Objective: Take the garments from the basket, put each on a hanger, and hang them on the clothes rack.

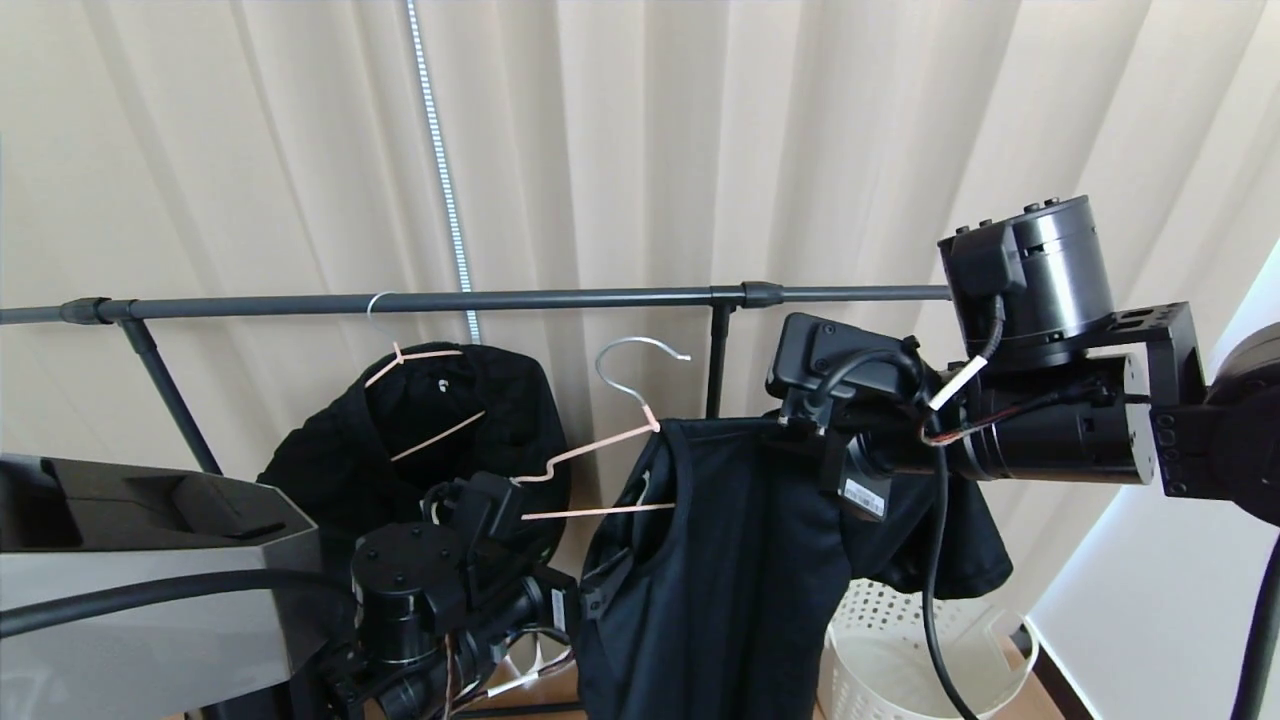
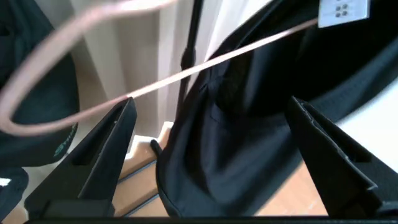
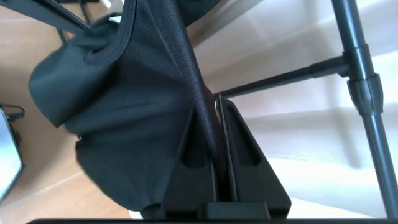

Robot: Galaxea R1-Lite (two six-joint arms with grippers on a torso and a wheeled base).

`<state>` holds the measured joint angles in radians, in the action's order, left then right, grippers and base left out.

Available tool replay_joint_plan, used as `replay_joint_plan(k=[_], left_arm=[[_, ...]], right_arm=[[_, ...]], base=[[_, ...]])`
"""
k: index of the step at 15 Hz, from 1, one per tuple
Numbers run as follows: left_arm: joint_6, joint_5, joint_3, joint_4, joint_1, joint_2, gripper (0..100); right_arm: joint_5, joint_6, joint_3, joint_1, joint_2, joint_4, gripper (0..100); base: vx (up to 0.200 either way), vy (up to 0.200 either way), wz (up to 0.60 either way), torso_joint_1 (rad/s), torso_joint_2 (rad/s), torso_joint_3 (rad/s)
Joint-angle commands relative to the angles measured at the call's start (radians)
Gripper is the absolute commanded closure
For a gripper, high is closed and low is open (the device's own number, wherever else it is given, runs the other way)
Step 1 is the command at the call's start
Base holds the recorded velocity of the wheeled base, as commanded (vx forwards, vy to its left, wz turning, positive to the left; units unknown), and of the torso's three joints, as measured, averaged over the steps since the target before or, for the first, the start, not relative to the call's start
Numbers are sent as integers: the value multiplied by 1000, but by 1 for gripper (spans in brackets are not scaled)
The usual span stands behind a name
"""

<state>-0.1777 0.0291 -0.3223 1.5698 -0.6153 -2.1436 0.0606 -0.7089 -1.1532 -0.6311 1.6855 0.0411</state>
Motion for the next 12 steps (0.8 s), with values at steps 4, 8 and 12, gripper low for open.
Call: replay_joint_plan(k=[4, 8, 12], left_arm=[[-5, 38, -21, 1, -6, 1, 0], [-6, 58, -30, 1, -7, 1, 0], [-3, 94, -43, 1, -17, -12, 0]], right_arm=[[1, 26, 20, -21, -47, 0, 100], [1, 31, 30, -38, -63, 0, 100], [1, 68, 29, -61, -76, 0, 100]], base=[[0, 0, 0, 0, 0, 0], [0, 0, 0, 0, 0, 0], [0, 0, 0, 0, 0, 0]])
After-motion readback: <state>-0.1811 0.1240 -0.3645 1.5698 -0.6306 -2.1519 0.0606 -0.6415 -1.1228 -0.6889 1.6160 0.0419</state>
